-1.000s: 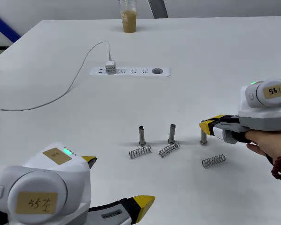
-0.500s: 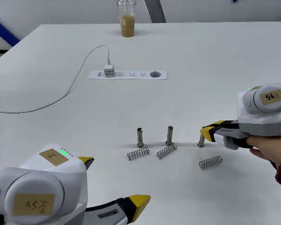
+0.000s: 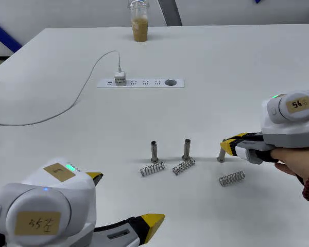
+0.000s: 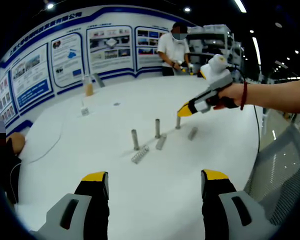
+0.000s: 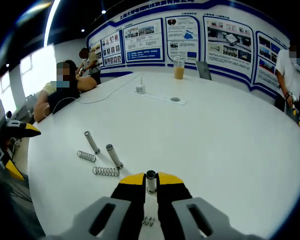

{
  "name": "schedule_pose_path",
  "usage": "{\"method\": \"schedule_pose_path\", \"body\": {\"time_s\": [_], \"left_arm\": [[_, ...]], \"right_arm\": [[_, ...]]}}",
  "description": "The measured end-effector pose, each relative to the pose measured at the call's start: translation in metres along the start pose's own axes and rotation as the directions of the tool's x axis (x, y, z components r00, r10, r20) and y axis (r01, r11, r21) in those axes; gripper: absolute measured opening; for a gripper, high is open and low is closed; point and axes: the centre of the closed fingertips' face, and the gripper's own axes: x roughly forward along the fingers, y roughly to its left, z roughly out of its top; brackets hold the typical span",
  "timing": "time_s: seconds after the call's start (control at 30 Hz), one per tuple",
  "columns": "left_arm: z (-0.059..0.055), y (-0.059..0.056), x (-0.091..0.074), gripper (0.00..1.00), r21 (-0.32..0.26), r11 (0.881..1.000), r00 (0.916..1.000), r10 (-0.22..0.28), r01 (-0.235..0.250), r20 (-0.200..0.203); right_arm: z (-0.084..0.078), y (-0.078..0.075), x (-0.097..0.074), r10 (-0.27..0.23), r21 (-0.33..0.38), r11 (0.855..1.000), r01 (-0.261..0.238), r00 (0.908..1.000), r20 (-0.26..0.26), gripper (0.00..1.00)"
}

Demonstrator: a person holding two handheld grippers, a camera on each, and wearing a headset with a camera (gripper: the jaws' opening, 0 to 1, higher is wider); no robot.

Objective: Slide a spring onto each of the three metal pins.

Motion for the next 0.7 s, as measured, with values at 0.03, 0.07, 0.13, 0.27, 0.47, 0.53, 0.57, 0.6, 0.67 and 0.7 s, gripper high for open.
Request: {"method": "schedule_pose_path", "body": {"time_s": [0.03,0.07,0.13,0.27,0.47,0.53,0.57,0.6,0.67,0.7], "left_arm": [[0.000,0.000,0.000,0.77,0.000,1.000,1.0000,-0.001,0.001,0.001],[0.000,0.001,0.000,0.77,0.000,1.000,1.0000,-0.001,0.001,0.001],[0.000,0.002,0.000,0.77,0.004,1.000,1.0000,0.001,-0.001,0.000],[0.000,0.004,0.001,0.76,0.015,1.000,1.0000,0.002,-0.002,-0.001],[0.000,0.011,0.006,0.75,0.038,0.999,1.0000,0.004,-0.004,-0.009],[0.001,0.012,0.007,0.74,0.046,0.999,1.0000,0.004,-0.004,-0.008],[0.001,0.014,0.009,0.73,0.051,0.999,1.0000,0.001,-0.001,-0.006],[0.002,0.015,0.010,0.72,0.054,0.999,1.0000,0.000,0.000,-0.005],[0.003,0.017,0.012,0.71,0.062,0.998,1.0000,-0.004,0.004,-0.003],[0.003,0.018,0.014,0.70,0.065,0.998,1.0000,-0.005,0.005,-0.001]], "right_arm": [[0.000,0.000,0.000,0.002,-0.003,1.000,-0.002,1.0000,0.000,0.09],[0.001,0.001,0.000,0.005,-0.004,1.000,-0.005,1.0000,0.004,0.09],[0.001,0.001,0.000,0.002,-0.008,1.000,-0.002,1.0000,0.004,0.12],[0.004,0.001,-0.002,0.006,-0.010,1.000,-0.005,0.9998,0.018,0.18],[0.009,0.005,-0.007,0.024,-0.020,1.000,-0.023,0.9989,0.039,0.24],[0.011,0.006,-0.009,0.034,-0.023,0.999,-0.033,0.9981,0.051,0.27],[0.012,0.008,-0.010,0.044,-0.025,0.999,-0.043,0.9973,0.058,0.28],[0.013,0.008,-0.011,0.048,-0.025,0.999,-0.047,0.9971,0.060,0.29],[0.014,0.010,-0.013,0.062,-0.036,0.998,-0.059,0.9957,0.069,0.31],[0.015,0.011,-0.014,0.066,-0.040,0.997,-0.063,0.9951,0.074,0.32]]}}
